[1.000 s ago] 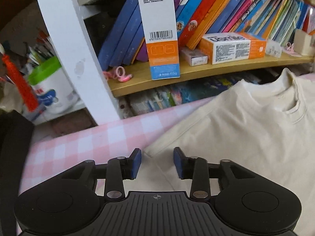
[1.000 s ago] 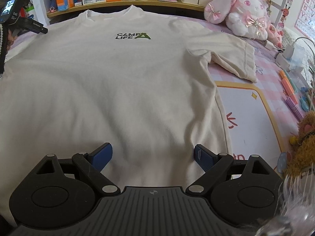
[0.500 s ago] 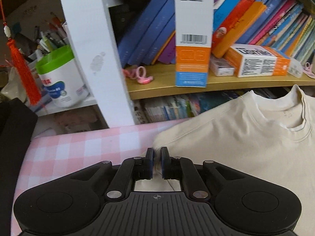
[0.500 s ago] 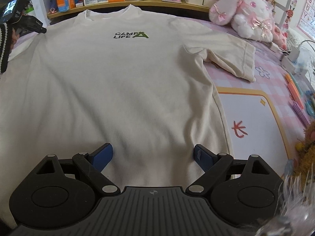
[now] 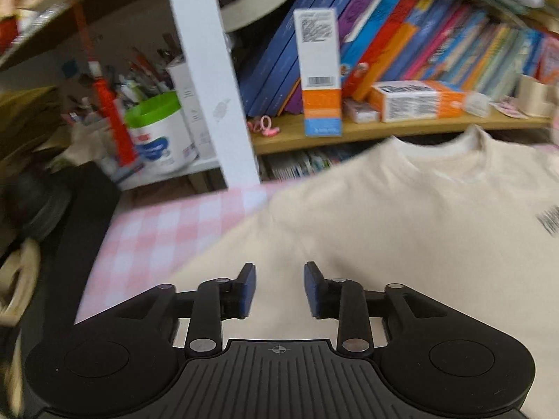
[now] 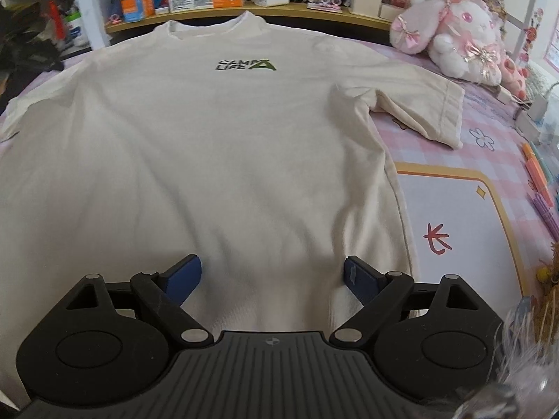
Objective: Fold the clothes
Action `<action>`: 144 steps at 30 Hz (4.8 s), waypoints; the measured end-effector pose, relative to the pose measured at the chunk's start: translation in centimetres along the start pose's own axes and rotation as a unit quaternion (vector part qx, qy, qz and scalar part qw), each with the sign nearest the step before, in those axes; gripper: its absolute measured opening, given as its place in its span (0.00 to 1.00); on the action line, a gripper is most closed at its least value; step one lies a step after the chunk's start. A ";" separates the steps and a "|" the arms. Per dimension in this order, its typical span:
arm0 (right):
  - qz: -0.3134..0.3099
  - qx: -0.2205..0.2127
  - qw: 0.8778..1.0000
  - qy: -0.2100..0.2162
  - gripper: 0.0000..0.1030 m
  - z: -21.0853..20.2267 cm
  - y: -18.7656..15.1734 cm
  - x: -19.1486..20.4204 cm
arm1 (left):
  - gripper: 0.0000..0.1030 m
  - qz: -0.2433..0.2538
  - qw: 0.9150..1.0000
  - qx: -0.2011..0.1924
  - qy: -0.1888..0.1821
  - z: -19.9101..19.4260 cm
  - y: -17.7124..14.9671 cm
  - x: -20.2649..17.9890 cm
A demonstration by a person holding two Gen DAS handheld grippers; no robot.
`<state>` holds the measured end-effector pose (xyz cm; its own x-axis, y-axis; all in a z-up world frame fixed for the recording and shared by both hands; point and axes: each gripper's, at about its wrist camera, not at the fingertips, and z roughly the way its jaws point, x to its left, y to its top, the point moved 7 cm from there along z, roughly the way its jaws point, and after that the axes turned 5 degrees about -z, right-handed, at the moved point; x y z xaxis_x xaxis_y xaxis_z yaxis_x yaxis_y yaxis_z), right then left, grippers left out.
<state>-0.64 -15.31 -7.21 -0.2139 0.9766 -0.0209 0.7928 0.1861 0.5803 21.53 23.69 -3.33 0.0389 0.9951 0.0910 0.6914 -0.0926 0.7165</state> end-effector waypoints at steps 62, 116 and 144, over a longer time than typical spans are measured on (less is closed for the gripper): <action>0.101 -0.086 0.987 0.095 0.43 -6.1 4.9 -8.6 | 0.38 -0.267 0.963 0.026 -0.003 -17.7 -13.9 1.1; 0.162 0.006 0.985 0.054 0.04 -15.0 -10.1 -7.4 | 0.16 -0.349 0.926 0.092 -0.106 -28.3 -24.7 -0.4; 0.077 0.039 0.996 -0.015 0.05 -10.4 -12.6 -5.5 | 0.13 -0.165 0.984 0.073 -0.001 -22.6 -24.2 -0.5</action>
<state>-15.43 -24.11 -5.95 -0.0709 0.9967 0.0383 0.8575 0.0412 0.5129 -11.56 24.68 -5.09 -0.2045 0.9700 -0.1315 0.7629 0.2421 0.5994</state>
